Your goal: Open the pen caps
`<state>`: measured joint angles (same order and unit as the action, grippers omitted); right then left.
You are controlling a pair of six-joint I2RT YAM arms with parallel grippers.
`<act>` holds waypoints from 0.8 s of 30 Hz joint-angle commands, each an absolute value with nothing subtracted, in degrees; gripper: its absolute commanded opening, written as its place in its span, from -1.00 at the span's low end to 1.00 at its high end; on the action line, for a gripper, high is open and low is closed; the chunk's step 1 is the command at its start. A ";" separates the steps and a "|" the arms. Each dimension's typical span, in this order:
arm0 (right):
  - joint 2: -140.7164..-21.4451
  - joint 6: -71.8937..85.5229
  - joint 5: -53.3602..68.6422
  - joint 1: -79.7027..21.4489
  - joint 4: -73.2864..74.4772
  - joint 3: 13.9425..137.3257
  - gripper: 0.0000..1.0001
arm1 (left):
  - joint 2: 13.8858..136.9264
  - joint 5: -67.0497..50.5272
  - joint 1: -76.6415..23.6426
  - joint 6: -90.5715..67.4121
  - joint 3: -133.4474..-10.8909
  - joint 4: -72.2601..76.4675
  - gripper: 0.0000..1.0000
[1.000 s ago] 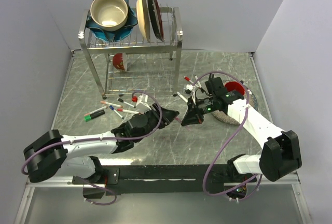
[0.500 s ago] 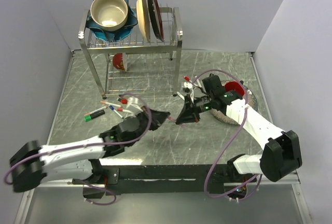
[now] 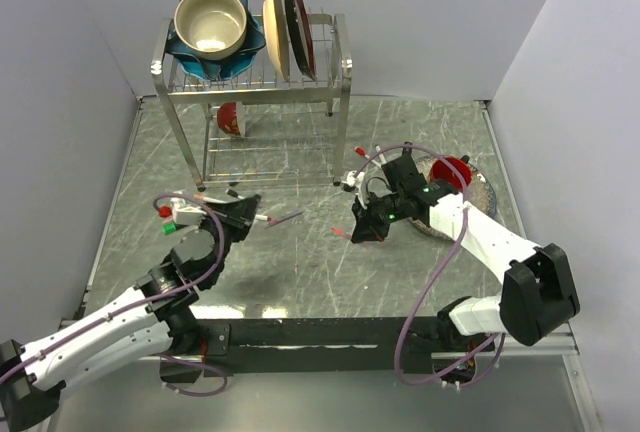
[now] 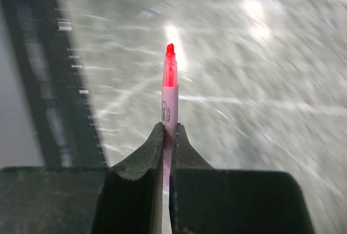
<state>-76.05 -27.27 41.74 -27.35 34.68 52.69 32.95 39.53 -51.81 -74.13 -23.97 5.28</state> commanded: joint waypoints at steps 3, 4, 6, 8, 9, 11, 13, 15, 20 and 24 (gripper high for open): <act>-79.97 -22.59 26.81 -27.42 28.31 51.77 -1.00 | 36.73 25.77 -51.15 -68.39 -19.53 3.60 -0.98; -80.42 -22.24 26.11 -27.33 28.04 51.68 -1.00 | 37.17 22.88 -51.24 -67.68 -18.82 4.21 -0.98; -81.55 -21.71 24.53 -27.42 27.60 51.68 -1.00 | 39.28 20.05 -51.15 -66.19 -16.98 6.14 -0.98; -82.26 -21.10 23.47 -27.33 27.25 51.68 -1.00 | 42.25 16.45 -51.24 -65.48 -15.91 7.64 -0.98; -83.22 -21.09 22.42 -27.33 27.07 51.77 -1.00 | 43.41 15.39 -51.15 -65.22 -15.04 9.56 -0.98; -84.28 -21.01 21.71 -27.33 27.33 51.85 -1.00 | 47.35 12.67 -51.24 -64.43 -14.50 11.24 -0.98; -85.95 -21.01 21.10 -27.42 27.68 52.29 -1.00 | 50.17 11.43 -51.24 -63.81 -14.50 13.52 -0.98; -87.44 -20.92 20.83 -27.51 27.95 52.56 -0.99 | 54.30 10.81 -51.24 -63.37 -14.85 14.32 -0.98; -89.38 -21.00 19.60 -27.51 28.12 52.82 -0.93 | 61.77 12.39 -51.15 -63.63 -15.90 14.86 -0.95; -90.44 -21.09 19.16 -27.42 28.39 52.91 -0.85 | 65.03 17.55 -51.24 -64.95 -16.87 11.70 -0.87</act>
